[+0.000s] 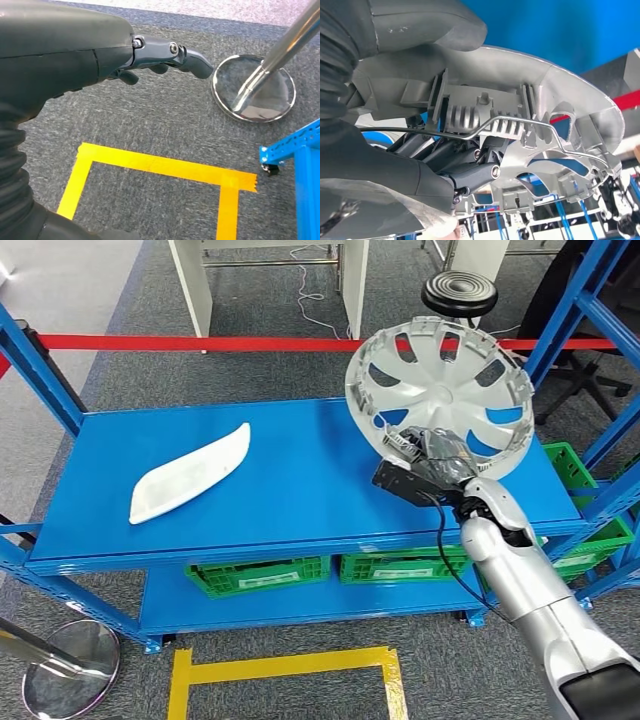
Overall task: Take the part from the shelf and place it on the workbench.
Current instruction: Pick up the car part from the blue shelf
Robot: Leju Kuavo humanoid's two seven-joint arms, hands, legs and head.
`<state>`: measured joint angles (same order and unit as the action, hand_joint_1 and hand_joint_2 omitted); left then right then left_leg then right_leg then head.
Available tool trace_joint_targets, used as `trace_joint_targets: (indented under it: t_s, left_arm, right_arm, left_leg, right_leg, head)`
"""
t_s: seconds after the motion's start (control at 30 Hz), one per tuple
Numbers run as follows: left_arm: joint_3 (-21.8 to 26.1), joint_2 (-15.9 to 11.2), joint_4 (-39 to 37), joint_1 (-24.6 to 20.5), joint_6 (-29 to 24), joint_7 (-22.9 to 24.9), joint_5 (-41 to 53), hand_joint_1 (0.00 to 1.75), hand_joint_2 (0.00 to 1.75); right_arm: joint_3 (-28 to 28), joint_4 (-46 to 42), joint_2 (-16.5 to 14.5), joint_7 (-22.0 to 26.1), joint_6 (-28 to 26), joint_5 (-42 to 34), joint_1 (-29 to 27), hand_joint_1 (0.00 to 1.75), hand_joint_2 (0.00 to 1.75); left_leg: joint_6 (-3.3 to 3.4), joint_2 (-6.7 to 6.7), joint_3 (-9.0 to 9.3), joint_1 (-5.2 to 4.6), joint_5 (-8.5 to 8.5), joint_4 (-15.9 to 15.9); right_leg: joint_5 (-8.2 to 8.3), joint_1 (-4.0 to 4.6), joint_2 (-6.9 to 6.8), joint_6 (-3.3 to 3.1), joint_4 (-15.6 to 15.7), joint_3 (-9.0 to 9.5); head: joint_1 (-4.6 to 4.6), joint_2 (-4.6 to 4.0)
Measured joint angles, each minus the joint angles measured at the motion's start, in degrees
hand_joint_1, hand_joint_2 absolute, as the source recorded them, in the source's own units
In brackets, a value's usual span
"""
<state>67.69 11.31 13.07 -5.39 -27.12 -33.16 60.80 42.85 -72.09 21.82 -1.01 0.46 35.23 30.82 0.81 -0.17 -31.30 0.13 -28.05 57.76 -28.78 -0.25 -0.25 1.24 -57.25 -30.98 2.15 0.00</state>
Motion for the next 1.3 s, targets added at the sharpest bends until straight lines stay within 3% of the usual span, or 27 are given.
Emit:
trace_joint_targets:
  t_s: [0.73, 0.97, 1.3]
  left_arm:
    - [-0.96, 0.76, 0.0, -0.05, -1.4, 2.27, 2.07, 0.0, 1.75]
    - [-0.82, 0.85, 0.0, -0.3, 2.88, -0.06, -1.49, 0.0, 1.75]
    - [-0.79, 0.84, 0.0, -1.11, 2.98, -0.65, -1.52, 0.0, 1.75]
  right_arm:
    - [-5.29, -5.06, -7.28, 4.04, -15.12, 7.57, -3.24, 1.75, 1.75]
    - [-7.83, -8.53, -8.9, 6.27, -21.46, 9.42, -6.18, 1.75, 1.75]
    - [-10.46, -13.55, -10.36, 10.86, -26.52, 11.27, -9.11, 1.75, 1.75]
  left_leg:
    - [0.0, 0.0, -0.01, 0.0, 0.0, 0.0]
    - [0.0, 0.0, -0.02, 0.0, 0.0, 0.0]
    - [0.0, 0.01, -0.01, 0.0, 0.0, 0.0]
  right_leg:
    - [0.0, 0.0, 0.01, 0.0, 0.0, -0.04]
    - [0.0, 0.0, 0.01, 0.0, 0.0, -0.04]
    - [0.0, 0.0, 0.02, 0.0, 0.0, -0.05]
  head:
    - [0.01, 0.0]
    - [0.01, 0.0]
    - [0.0, 0.0]
